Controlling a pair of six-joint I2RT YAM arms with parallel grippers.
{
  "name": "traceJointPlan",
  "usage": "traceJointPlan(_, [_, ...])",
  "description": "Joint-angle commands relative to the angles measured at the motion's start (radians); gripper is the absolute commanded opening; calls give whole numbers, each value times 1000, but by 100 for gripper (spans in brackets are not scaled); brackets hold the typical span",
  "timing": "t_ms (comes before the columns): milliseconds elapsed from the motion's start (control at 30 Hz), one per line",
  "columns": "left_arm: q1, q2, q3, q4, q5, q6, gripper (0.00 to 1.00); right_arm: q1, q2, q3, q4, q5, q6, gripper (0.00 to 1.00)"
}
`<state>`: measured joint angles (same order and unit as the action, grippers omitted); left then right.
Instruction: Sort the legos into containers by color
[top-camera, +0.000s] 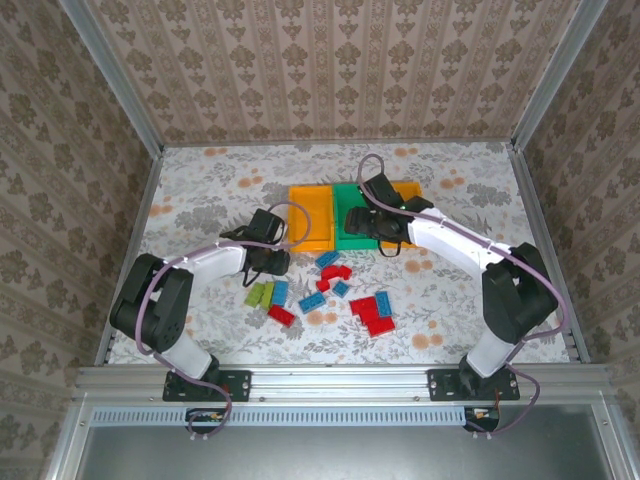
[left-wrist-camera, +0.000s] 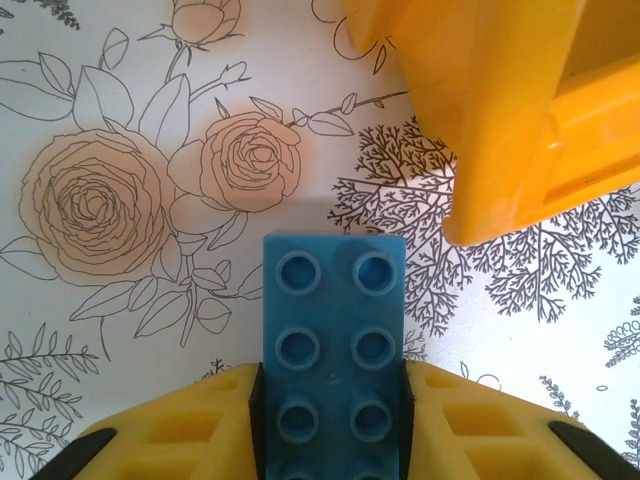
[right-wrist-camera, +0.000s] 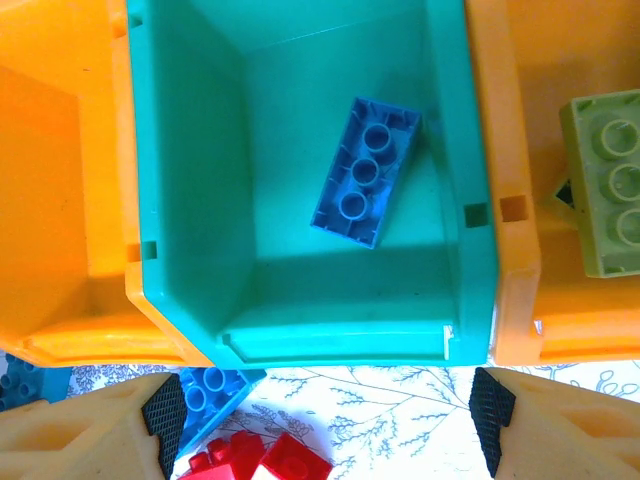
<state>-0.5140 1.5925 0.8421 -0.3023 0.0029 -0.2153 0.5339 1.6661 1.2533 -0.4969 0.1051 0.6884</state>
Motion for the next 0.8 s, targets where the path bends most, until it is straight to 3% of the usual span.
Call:
traceJointPlan(0, [10, -33, 14, -24, -11, -5, 33, -14, -60, -33, -11, 39, 19, 78])
traceJointPlan(400, [15, -93, 15, -68, -58, -42, 33, -32, -151, -137, -68, 73, -22, 78])
traceJointPlan(767, [14, -190, 57, -110, -68, -109, 33, -14, -266, -336, -101, 69, 10, 77])
